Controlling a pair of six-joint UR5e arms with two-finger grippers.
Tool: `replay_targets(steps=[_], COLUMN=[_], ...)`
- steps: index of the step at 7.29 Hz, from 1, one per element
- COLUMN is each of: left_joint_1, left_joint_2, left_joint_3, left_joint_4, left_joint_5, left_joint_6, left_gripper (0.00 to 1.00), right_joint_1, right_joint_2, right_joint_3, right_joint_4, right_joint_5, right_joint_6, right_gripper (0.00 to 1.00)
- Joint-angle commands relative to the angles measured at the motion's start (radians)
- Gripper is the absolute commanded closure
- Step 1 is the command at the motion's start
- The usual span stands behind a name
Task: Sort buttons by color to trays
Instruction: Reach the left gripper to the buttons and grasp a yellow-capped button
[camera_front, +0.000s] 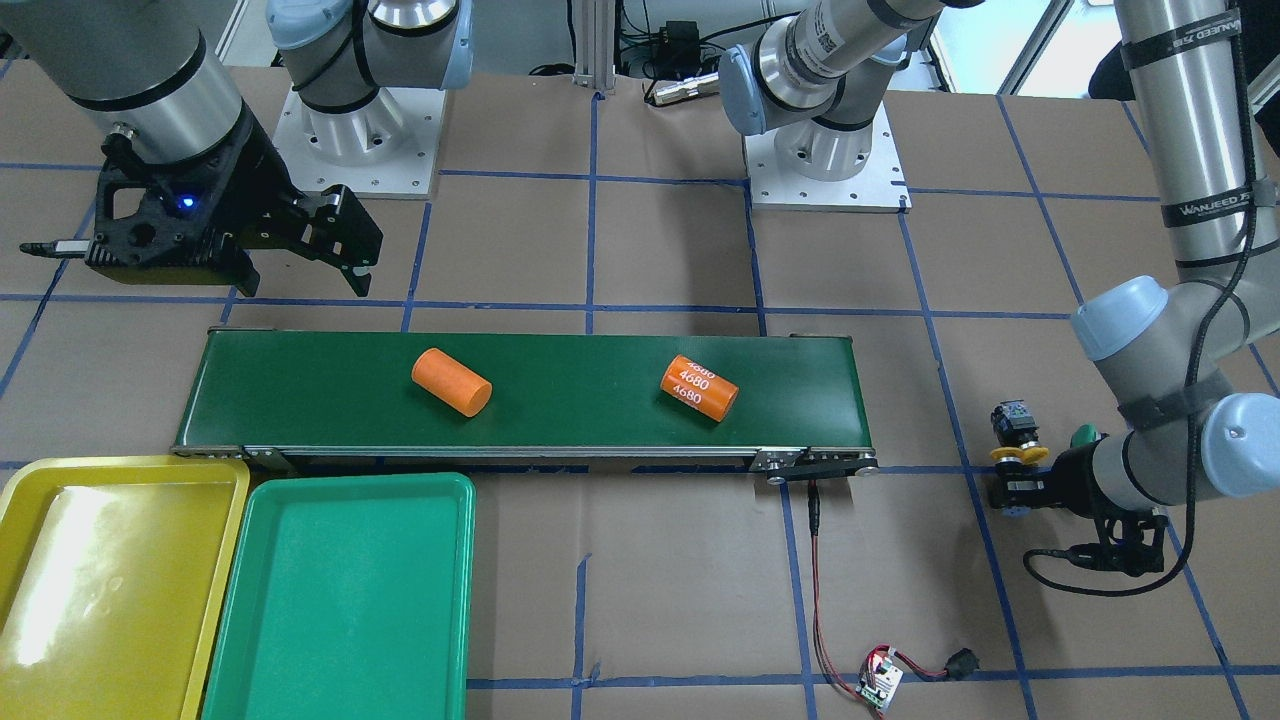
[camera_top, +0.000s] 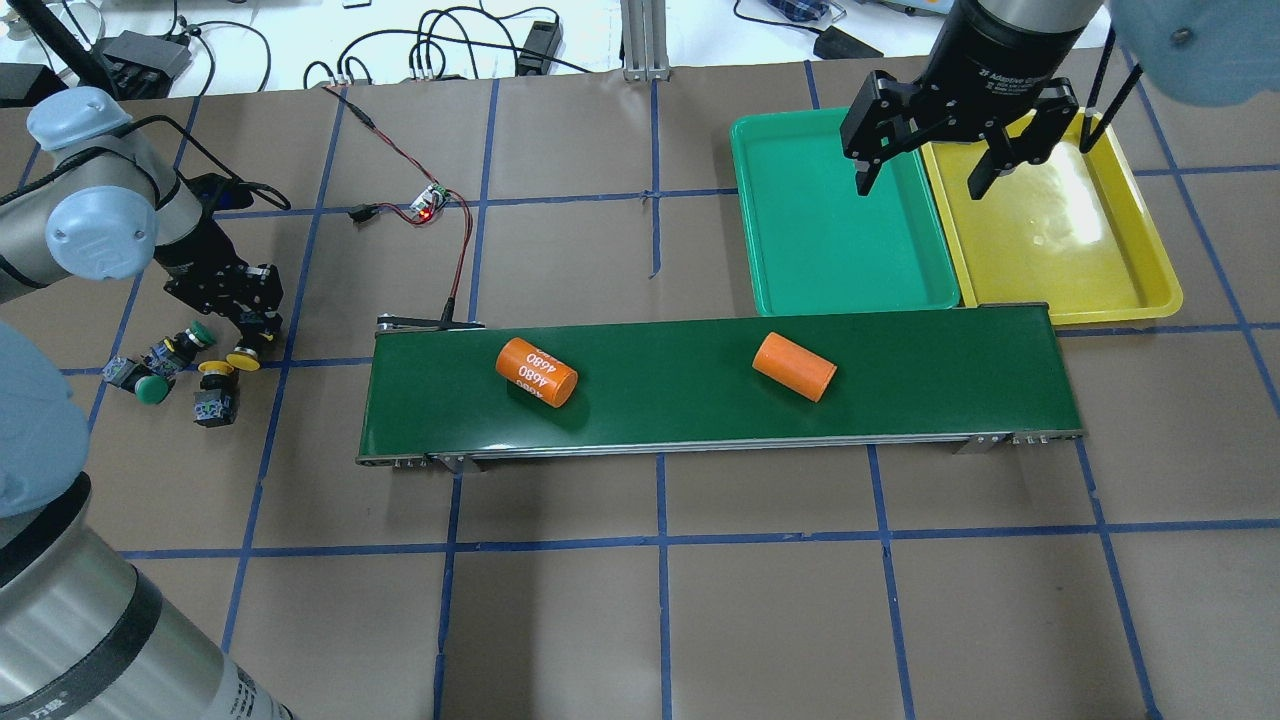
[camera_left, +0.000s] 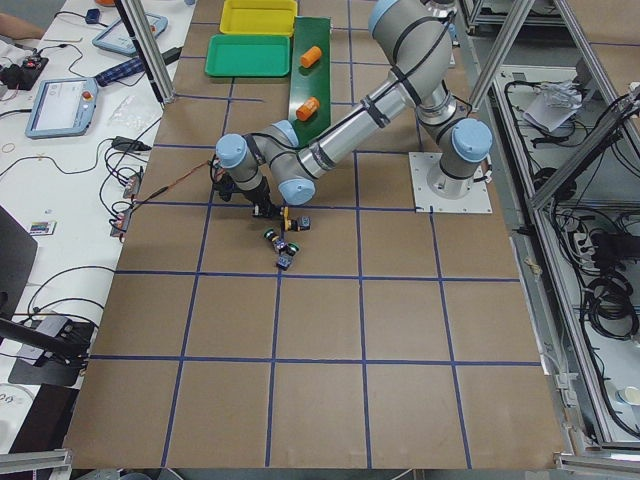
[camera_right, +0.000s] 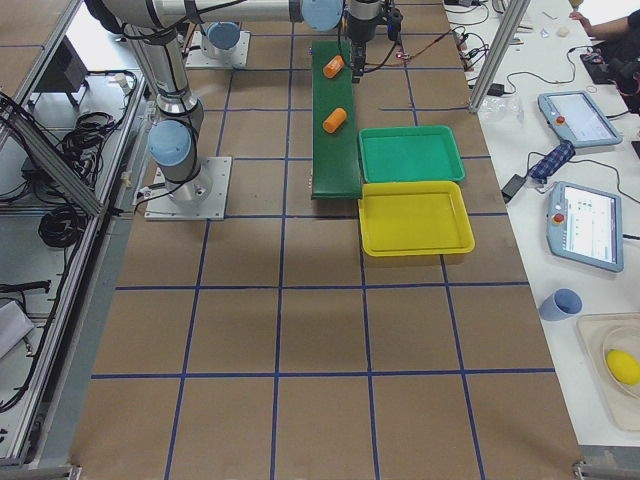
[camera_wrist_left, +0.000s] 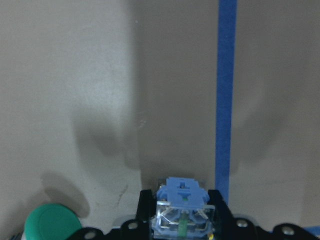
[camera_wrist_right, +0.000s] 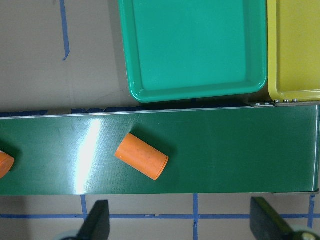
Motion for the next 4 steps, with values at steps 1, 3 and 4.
replay_targets(steps=[1, 3, 4], left_joint_1=[-0.019, -0.111, -0.158], left_joint_2=[0.052, 0.121, 0.145], left_joint_3=[0.021, 0.005, -0.003], left_joint_4=[-0.095, -0.142, -0.149], left_joint_5=[-0.014, -0.026, -0.031], left_joint_6=[-0.13, -0.355, -0.394], left_gripper=[0.97, 0.97, 0.98], right_joint_1=[-0.001, 0.0, 0.0], right_joint_2=[0.003, 0.001, 0.001], right_joint_3=[0.0, 0.0, 0.0], right_joint_4=[0.0, 0.001, 0.001], right_joint_5=[0.0, 0.0, 0.0], right_joint_6=[0.0, 0.0, -0.001], right_gripper=[0.0, 0.0, 0.0])
